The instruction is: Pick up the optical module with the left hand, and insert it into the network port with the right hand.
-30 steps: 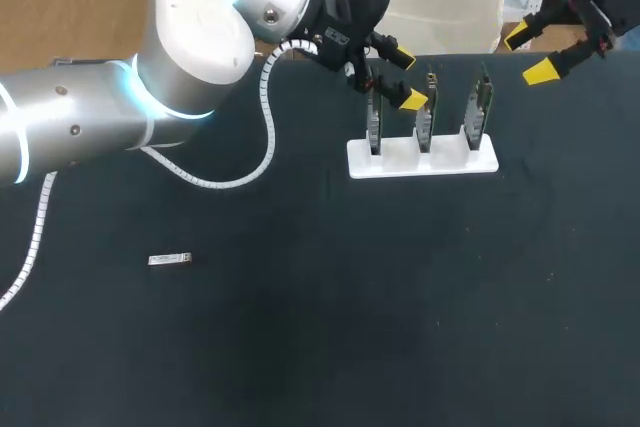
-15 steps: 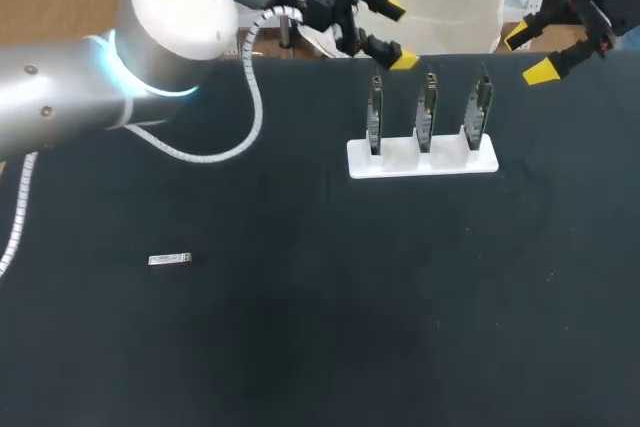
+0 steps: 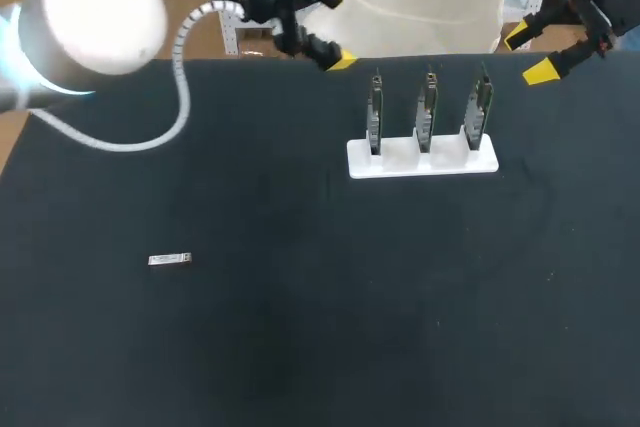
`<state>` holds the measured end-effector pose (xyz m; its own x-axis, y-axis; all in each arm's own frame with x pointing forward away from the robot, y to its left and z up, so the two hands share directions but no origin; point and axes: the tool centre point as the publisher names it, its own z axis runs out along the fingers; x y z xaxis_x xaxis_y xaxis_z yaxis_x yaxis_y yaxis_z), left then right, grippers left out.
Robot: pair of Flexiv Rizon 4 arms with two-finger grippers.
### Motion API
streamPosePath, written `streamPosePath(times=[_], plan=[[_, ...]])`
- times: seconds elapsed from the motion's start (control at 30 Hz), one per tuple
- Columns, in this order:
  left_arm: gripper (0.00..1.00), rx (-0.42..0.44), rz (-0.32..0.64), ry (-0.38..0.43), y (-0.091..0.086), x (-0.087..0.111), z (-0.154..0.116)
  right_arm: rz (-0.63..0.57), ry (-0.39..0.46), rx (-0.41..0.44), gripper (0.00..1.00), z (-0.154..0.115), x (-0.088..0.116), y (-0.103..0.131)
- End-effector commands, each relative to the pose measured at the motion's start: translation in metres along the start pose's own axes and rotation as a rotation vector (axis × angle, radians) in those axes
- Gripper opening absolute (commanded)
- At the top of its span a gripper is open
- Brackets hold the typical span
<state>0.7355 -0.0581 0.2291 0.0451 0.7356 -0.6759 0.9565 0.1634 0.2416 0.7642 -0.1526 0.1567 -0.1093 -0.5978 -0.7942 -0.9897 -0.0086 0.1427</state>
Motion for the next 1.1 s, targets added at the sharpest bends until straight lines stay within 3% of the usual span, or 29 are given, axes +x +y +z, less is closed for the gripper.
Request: streamPosePath(times=[0.03, 0.27, 0.5, 0.73, 0.93, 1.1], plan=[[1.0, -0.059, -0.03, 0.081, -0.018, 0.022, -0.051, -0.001, 0.0, 0.006, 1.0, 0.0, 0.0, 0.002], [1.0, -0.062, -0.079, 0.221, -0.039, 0.071, -0.077, -0.001, 0.0, 0.006, 1.0, 0.0, 0.0, 0.002], [1.0, 0.05, -0.053, 0.37, -0.063, 0.117, -0.087, -0.001, 0.0, 0.006, 1.0, 0.0, 0.0, 0.002], [1.0, 0.157, -0.016, 0.478, -0.087, 0.148, -0.094, -0.001, 0.0, 0.006, 1.0, 0.0, 0.0, 0.002], [1.0, 0.18, -0.014, 0.513, -0.108, 0.174, -0.094, -0.001, 0.0, 0.006, 1.0, 0.0, 0.0, 0.002], [1.0, 0.188, -0.01, 0.593, -0.123, 0.195, -0.09, -0.001, 0.0, 0.006, 1.0, 0.0, 0.0, 0.002]])
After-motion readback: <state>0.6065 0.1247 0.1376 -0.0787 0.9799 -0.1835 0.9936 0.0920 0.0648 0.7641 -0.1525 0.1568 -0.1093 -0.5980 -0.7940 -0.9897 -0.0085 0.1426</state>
